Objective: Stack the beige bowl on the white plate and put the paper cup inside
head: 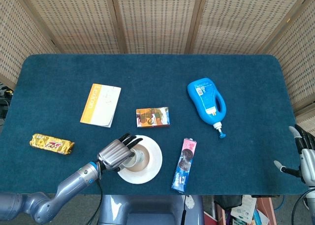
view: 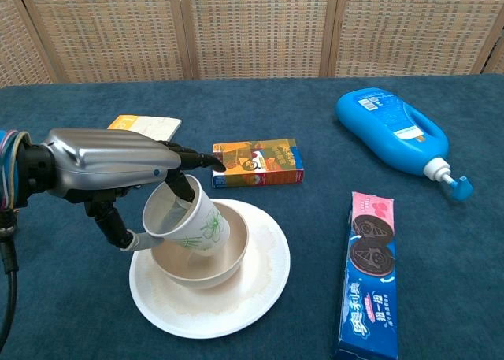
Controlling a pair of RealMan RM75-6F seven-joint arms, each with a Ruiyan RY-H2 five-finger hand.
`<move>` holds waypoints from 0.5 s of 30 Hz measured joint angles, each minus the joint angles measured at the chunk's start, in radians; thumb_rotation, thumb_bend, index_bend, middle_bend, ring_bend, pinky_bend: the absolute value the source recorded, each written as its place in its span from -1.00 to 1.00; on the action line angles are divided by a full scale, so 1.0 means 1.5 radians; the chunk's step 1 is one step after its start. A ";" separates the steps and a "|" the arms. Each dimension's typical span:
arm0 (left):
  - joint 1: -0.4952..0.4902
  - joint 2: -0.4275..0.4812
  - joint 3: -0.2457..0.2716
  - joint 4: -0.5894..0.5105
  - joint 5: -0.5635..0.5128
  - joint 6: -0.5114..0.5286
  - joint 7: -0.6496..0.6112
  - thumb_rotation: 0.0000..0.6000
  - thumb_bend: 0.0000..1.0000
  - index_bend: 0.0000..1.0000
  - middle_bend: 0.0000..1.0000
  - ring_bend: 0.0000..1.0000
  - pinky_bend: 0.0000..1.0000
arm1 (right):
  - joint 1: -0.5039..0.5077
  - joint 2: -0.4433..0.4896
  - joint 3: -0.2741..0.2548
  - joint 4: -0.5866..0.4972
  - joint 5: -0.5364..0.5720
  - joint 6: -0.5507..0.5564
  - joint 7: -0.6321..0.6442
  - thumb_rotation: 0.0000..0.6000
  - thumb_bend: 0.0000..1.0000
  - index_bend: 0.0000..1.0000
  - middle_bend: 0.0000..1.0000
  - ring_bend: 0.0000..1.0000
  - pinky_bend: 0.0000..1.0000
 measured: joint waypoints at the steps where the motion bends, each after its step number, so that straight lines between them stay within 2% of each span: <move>1: -0.001 -0.002 0.001 0.002 -0.002 0.001 0.002 1.00 -0.19 0.21 -1.00 -1.00 -0.97 | 0.000 0.000 0.000 0.000 0.000 0.001 0.000 1.00 -0.73 -1.00 -1.00 -1.00 -1.00; 11: -0.009 -0.020 0.009 0.015 -0.014 0.012 0.017 1.00 -0.38 0.07 -1.00 -1.00 -0.98 | -0.001 0.001 0.000 0.000 -0.001 0.001 0.003 1.00 -0.73 -1.00 -1.00 -1.00 -1.00; 15: -0.009 -0.022 0.009 0.015 -0.012 0.019 0.017 1.00 -0.42 -0.04 -1.00 -1.00 -1.00 | -0.001 0.001 0.000 0.000 -0.002 0.001 0.003 1.00 -0.73 -1.00 -1.00 -1.00 -1.00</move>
